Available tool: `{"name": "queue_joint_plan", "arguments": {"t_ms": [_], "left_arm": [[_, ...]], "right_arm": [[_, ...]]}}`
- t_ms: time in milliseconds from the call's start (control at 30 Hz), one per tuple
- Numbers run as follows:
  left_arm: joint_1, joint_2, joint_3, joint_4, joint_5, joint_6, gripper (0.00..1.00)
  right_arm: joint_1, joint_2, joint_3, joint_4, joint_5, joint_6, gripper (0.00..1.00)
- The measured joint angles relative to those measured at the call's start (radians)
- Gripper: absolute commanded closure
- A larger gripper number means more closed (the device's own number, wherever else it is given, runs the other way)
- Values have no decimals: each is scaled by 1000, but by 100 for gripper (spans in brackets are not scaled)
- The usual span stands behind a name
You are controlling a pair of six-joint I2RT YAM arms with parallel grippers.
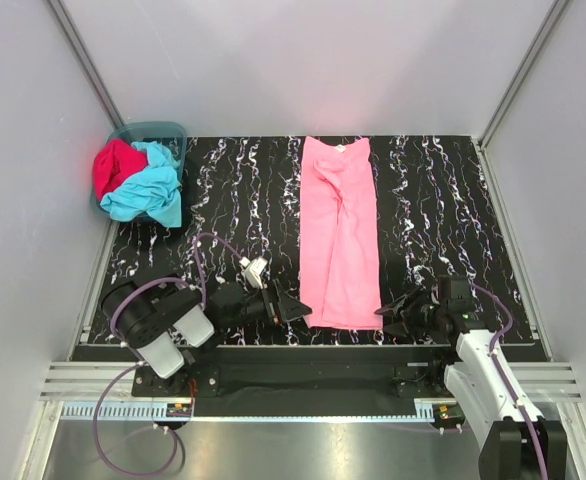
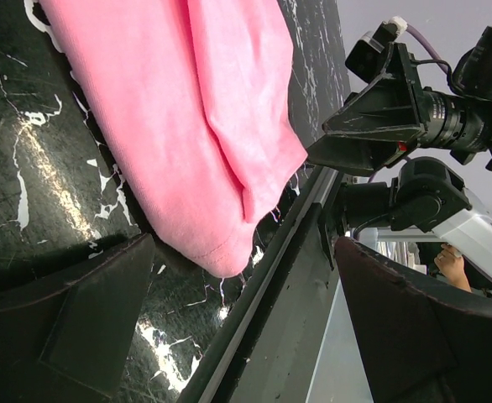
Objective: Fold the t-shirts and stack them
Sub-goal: Fold the tshirt
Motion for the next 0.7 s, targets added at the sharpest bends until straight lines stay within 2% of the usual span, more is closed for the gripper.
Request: {"name": "queue_joint_plan", "arguments": {"t_ms": [133, 433, 700], "left_arm": [[0, -12, 13, -37, 5, 2, 2], [-4, -66, 93, -238, 19, 55, 2], [-5, -55, 138, -291, 34, 80, 2]], "right_arm": [[0, 15, 7, -10, 14, 8, 41], [0, 66, 80, -23, 71, 4, 41], [0, 111, 88, -22, 92, -10, 41]]}}
